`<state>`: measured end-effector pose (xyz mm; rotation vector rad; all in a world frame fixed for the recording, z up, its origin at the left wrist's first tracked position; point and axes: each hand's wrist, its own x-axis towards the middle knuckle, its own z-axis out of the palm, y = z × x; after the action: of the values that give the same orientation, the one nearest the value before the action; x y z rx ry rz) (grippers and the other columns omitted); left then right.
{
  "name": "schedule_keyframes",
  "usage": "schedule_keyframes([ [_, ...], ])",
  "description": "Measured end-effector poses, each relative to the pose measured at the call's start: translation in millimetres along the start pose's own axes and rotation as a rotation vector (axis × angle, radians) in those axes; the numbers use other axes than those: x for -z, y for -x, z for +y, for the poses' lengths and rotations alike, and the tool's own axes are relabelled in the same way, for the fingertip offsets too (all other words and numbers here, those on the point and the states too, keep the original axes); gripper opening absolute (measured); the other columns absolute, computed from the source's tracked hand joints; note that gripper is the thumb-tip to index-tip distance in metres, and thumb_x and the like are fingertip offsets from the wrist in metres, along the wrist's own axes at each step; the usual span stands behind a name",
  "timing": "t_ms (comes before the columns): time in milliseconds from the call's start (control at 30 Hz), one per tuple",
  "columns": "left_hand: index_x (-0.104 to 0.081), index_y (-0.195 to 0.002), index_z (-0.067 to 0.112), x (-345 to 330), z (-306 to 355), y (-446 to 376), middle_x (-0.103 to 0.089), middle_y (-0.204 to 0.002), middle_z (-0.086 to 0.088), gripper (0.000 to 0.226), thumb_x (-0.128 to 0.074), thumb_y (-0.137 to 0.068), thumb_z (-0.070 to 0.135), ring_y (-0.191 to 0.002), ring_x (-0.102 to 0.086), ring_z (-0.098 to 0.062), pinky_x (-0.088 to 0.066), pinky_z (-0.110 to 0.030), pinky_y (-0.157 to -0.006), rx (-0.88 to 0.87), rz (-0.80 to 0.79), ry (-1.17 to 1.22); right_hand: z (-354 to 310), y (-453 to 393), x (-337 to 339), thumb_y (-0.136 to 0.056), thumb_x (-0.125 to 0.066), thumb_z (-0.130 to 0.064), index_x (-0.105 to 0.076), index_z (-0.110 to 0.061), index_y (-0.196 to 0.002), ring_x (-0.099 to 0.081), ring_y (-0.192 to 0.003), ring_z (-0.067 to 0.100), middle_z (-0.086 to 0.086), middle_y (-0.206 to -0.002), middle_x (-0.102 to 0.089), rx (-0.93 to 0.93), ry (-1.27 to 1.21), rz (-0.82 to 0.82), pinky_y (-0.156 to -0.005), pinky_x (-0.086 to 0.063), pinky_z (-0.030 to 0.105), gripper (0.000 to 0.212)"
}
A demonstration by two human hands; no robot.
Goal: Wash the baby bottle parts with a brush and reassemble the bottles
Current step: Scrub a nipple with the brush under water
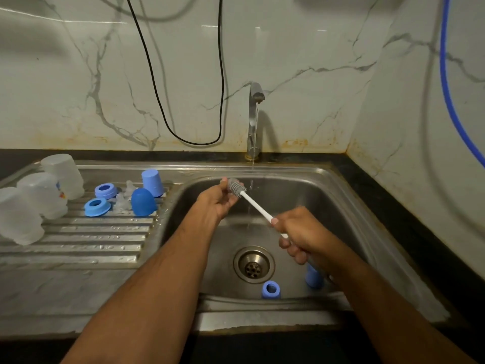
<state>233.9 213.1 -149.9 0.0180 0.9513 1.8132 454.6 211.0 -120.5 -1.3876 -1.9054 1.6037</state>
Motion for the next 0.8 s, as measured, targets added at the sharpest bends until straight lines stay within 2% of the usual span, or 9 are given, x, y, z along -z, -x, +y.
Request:
schedule_keyframes([
  [100,-0.056,-0.134,-0.001,-3,4,1,-0.072,-0.105,-0.023,0.039,-0.057,-0.100,0.018,-0.092,-0.073,-0.026,-0.064,-0.035,-0.068,0.008,-0.084,-0.025,-8,1,16,-0.106,-0.040,-0.023,-0.061,-0.010,-0.126,-0.026,-0.040,0.005,0.000,-0.059,-0.039,-0.236,-0.385,-0.295,-0.034,-0.022,0.017,0.032],
  [167,-0.055,-0.136,-0.003,-3,7,1,-0.072,-0.107,-0.023,0.043,-0.058,-0.099,0.019,-0.095,-0.073,-0.028,-0.064,-0.036,-0.069,0.022,-0.131,-0.002,-8,0,23,-0.105,-0.040,-0.023,-0.062,-0.011,-0.126,-0.026,-0.041,0.006,0.000,-0.059,-0.039,-0.252,-0.387,-0.302,-0.035,-0.021,0.017,0.032],
  [233,-0.057,-0.134,-0.003,-1,7,2,-0.068,-0.123,-0.023,0.038,-0.057,-0.100,0.016,-0.109,-0.069,-0.030,-0.063,-0.038,-0.071,0.050,-0.131,-0.007,-4,1,21,-0.104,-0.046,-0.025,-0.068,-0.014,-0.117,-0.032,-0.041,0.007,0.000,-0.058,-0.044,-0.133,-0.155,-0.128,-0.038,-0.025,0.019,0.027],
  [333,-0.065,-0.117,0.002,6,5,-2,-0.065,-0.128,-0.022,0.021,-0.056,-0.101,0.013,-0.115,-0.066,-0.033,-0.060,-0.042,-0.076,0.039,-0.043,-0.106,1,4,13,-0.101,-0.055,-0.030,-0.073,-0.021,-0.104,-0.052,-0.054,0.006,-0.006,-0.068,-0.059,0.240,0.581,0.239,-0.050,-0.039,0.023,0.020],
  [500,-0.067,-0.107,0.001,9,10,-8,-0.072,-0.107,-0.017,0.030,-0.073,-0.089,0.024,-0.097,-0.071,-0.029,-0.059,-0.040,-0.092,0.033,0.021,-0.114,-7,7,4,-0.102,-0.052,-0.028,-0.060,-0.025,-0.111,-0.047,-0.062,0.007,-0.008,-0.074,-0.048,0.446,1.089,0.353,-0.052,-0.031,0.022,0.012],
  [567,-0.067,-0.101,0.001,4,11,-9,-0.073,-0.096,-0.017,0.019,-0.071,-0.090,0.016,-0.084,-0.074,-0.026,-0.063,-0.038,-0.078,0.020,-0.024,-0.102,-4,5,-3,-0.102,-0.053,-0.028,-0.060,-0.022,-0.107,-0.050,-0.061,0.007,-0.008,-0.073,-0.049,0.439,0.954,0.339,-0.052,-0.033,0.022,0.011],
  [633,-0.067,-0.101,0.000,-1,11,-7,-0.074,-0.091,-0.016,0.017,-0.068,-0.093,0.014,-0.075,-0.075,-0.023,-0.063,-0.035,-0.064,-0.001,-0.090,-0.073,-2,1,-5,-0.102,-0.053,-0.029,-0.065,-0.018,-0.107,-0.048,-0.053,0.007,-0.006,-0.068,-0.053,0.237,0.380,0.165,-0.047,-0.034,0.022,0.017],
  [700,-0.066,-0.105,-0.003,-5,11,-3,-0.074,-0.093,-0.018,0.020,-0.066,-0.093,0.014,-0.081,-0.075,-0.025,-0.064,-0.037,-0.068,-0.009,-0.161,0.002,-7,2,3,-0.103,-0.048,-0.024,-0.065,-0.013,-0.115,-0.033,-0.044,0.006,-0.002,-0.062,-0.044,-0.100,-0.288,-0.128,-0.040,-0.025,0.019,0.024],
  [800,-0.066,-0.116,-0.005,-5,11,-1,-0.072,-0.110,-0.022,0.031,-0.068,-0.090,0.012,-0.102,-0.072,-0.029,-0.063,-0.041,-0.080,0.007,-0.229,0.105,-12,11,15,-0.105,-0.043,-0.021,-0.063,-0.010,-0.122,-0.026,-0.043,0.006,0.000,-0.061,-0.038,-0.210,-0.540,-0.308,-0.038,-0.020,0.018,0.029],
])
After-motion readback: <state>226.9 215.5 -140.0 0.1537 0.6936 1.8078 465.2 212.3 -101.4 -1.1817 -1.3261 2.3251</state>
